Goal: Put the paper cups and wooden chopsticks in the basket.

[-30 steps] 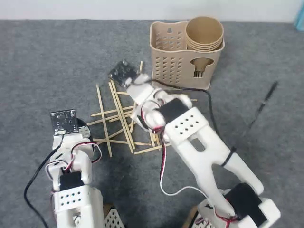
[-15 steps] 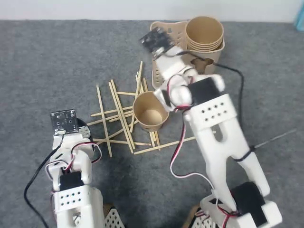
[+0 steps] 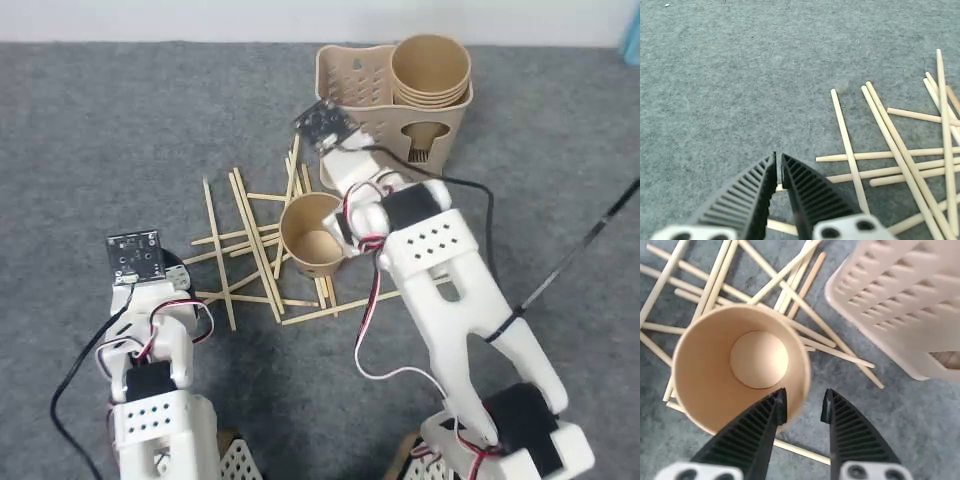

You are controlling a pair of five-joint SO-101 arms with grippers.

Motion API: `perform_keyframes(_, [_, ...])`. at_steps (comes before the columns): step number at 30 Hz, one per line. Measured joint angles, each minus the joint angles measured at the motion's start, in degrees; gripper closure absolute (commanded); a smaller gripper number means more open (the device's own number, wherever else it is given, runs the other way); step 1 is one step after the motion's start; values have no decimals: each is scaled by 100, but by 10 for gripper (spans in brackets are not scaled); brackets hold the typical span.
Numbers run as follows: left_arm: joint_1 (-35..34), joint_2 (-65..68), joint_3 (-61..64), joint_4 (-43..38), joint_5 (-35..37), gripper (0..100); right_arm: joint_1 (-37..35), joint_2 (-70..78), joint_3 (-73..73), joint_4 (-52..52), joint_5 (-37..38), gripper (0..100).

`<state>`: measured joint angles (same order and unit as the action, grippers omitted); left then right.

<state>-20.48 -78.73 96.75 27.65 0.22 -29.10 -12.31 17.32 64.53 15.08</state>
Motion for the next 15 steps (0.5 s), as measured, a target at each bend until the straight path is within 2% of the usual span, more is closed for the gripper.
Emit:
perform_keyframes(4, [0, 0, 0, 0, 0, 987, -18, 0, 404, -299, 0, 873])
perform_keyframes(8, [0, 0, 0, 0, 0, 987, -18, 0, 615, -545, 0, 998])
perform_keyframes(12, [0, 0, 0, 0, 0, 987, -35, 0, 589, -519, 0, 991])
perform_keyframes(15, [0, 0, 0, 0, 0, 987, 70, 9, 141, -97, -44, 991])
